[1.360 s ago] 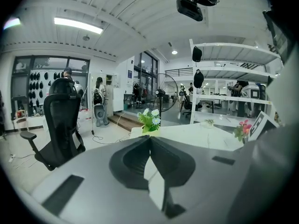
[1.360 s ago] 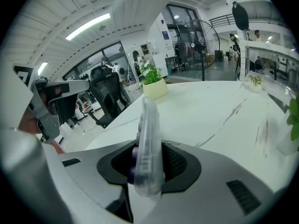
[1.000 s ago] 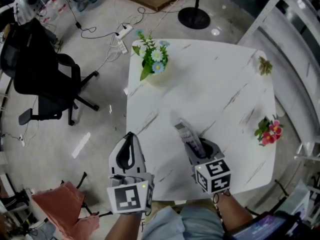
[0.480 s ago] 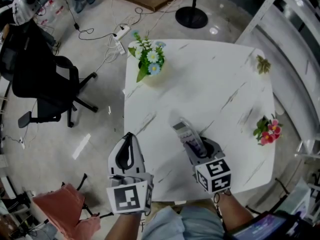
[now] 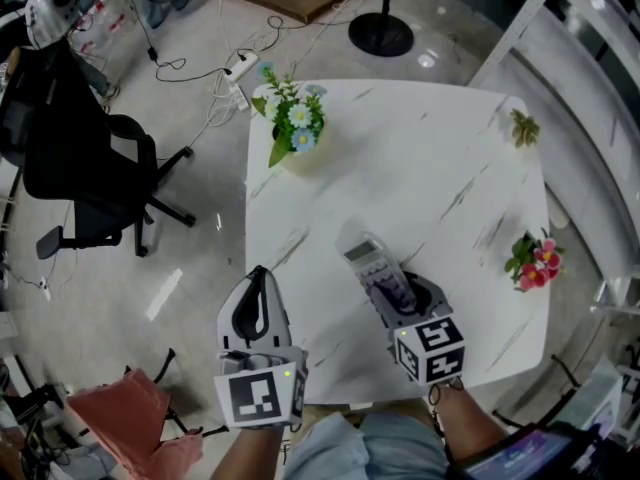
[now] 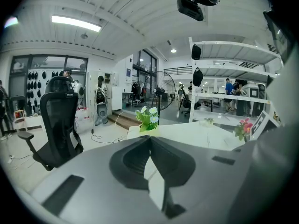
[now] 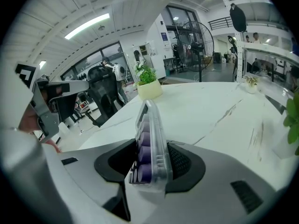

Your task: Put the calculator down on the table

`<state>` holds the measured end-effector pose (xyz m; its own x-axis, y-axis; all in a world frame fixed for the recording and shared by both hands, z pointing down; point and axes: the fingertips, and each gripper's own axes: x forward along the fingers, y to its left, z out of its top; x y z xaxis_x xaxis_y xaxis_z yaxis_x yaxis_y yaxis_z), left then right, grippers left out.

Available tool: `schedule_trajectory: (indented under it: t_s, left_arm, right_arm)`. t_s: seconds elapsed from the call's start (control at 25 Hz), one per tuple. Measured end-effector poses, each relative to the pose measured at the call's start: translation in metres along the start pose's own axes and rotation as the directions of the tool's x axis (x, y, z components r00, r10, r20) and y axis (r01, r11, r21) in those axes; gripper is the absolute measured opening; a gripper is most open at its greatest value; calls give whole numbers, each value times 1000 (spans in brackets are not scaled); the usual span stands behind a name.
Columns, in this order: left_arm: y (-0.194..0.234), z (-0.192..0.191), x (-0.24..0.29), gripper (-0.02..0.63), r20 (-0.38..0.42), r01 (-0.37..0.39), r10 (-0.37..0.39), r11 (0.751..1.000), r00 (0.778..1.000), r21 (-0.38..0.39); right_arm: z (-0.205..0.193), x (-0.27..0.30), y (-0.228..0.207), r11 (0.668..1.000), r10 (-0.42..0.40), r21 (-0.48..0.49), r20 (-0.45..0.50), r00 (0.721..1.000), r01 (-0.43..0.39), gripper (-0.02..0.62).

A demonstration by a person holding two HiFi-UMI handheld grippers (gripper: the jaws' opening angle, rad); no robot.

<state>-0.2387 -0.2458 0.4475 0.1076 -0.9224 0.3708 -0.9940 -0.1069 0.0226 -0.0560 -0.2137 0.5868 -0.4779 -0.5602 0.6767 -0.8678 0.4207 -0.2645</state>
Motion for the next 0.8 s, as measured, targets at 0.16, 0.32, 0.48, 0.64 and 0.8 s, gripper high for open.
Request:
schedule_trajectory:
  t_s: [0.16,0.32,0.48,0.64,0.8]
  left_arm:
    - [-3,-8,0,8,-17,14,-14,1000,1000,-15]
    - [-6,-10,1,8,-20,24,-24,1000,1000,-20]
    - [-8,-8,4,8,-19,27,-27,1000,999,-13]
    - [-11,-2,6,8,3,26,-26,1000,1000,7]
    - [-11,2,7,8,0,7,-7,1000,1000,8]
  right_arm:
    - [0,0,-4,1000,-8,10,2,1000,8,210]
    - [-1,-1,-10,1000,-13,22,4,1000,13,222]
    - [-1,-1,-17,999,-11,39,7,1000,11,235]
    - [-1,-1,-19,999,-7,43,7,1000,7,238]
    - [-2,-1,-21,999,-4,45,4,1000,4,247]
